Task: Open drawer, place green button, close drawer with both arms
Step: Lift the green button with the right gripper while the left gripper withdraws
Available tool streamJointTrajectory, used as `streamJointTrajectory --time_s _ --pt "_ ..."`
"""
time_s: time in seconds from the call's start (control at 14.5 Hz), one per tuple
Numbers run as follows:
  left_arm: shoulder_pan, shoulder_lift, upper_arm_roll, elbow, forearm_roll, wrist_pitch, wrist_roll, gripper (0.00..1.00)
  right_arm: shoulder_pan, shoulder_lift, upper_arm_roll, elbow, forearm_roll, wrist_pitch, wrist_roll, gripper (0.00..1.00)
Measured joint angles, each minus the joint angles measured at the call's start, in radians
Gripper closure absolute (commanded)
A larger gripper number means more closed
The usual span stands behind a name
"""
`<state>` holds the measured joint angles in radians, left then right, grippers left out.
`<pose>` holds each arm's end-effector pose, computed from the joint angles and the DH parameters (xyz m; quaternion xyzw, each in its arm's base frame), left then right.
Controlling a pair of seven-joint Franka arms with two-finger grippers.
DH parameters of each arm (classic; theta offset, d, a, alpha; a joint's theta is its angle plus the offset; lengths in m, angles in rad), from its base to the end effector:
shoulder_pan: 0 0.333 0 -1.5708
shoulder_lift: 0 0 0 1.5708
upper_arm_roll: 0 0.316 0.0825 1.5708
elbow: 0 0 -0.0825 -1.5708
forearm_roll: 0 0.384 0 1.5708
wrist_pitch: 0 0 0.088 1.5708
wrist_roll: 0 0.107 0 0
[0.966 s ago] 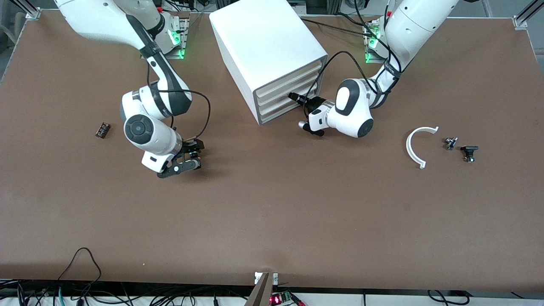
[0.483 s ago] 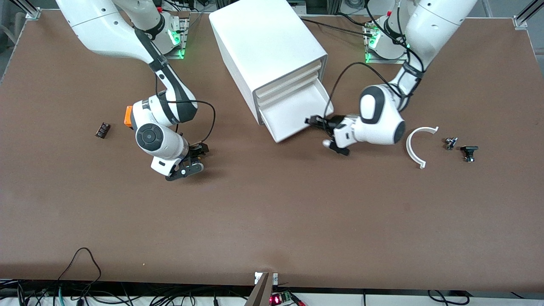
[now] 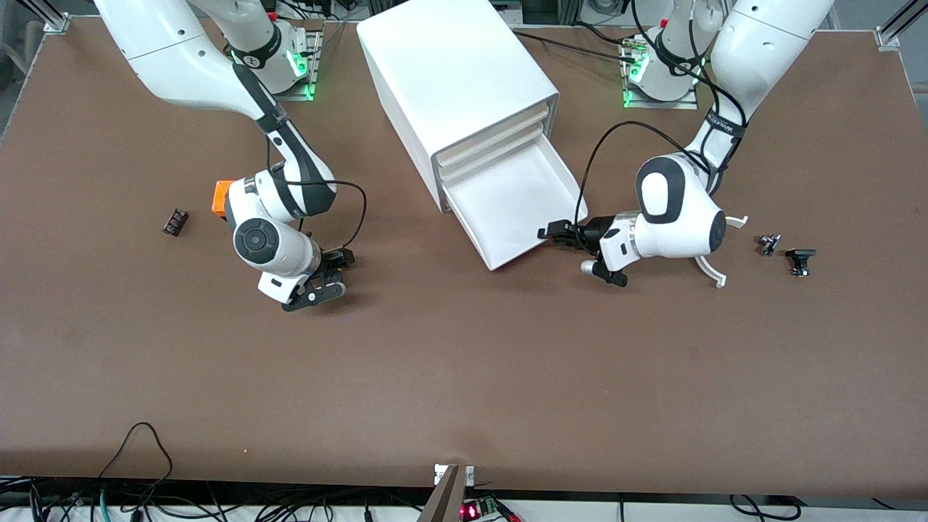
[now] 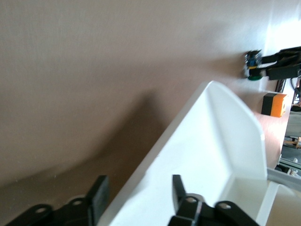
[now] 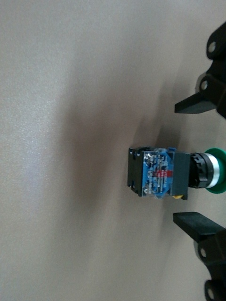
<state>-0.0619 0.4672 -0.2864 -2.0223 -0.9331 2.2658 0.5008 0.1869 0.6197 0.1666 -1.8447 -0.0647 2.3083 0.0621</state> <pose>0.5462 -0.2179 0.2186 0.9206 -0.0558 -0.0787 0.3785 0.5903 0.2118 0.1801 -0.9846 -0.1564 0.0770 0.0113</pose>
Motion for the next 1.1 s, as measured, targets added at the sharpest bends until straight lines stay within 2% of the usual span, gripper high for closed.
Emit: streamJointTrajectory --time_s 0.14,0.34,0.48,0.62,0.76,0.9,1.1 --pt "0.017 -0.049 0.003 0.012 0.046 0.013 -0.001 0.0 0.0 0.006 0.0 0.0 0.0 0.001 0.0 0.34" --pt "0.091 -0.161 0.012 0.042 0.217 0.015 -0.004 0.0 0.0 0.012 -0.001 0.001 0.0 0.004 0.0 0.54" --pt "0.121 -0.246 0.048 0.056 0.311 0.013 -0.004 0.0 -0.001 0.011 -0.002 0.008 0.0 0.005 0.001 0.63" --pt "0.132 -0.318 0.103 0.066 0.388 -0.044 -0.004 0.0 -0.001 0.012 -0.002 0.015 0.0 0.008 0.001 0.65" --pt "0.153 -0.364 0.179 0.09 0.407 -0.162 -0.005 0.0 -0.001 0.011 -0.002 0.035 0.0 0.01 0.001 0.67" --pt "0.186 -0.376 0.254 0.104 0.407 -0.24 -0.004 0.0 -0.001 0.003 -0.002 0.063 0.0 0.01 0.0 0.67" --pt "0.222 -0.367 0.307 0.107 0.4 -0.291 -0.009 0.0 -0.001 -0.044 -0.002 0.093 0.0 0.003 -0.005 0.67"
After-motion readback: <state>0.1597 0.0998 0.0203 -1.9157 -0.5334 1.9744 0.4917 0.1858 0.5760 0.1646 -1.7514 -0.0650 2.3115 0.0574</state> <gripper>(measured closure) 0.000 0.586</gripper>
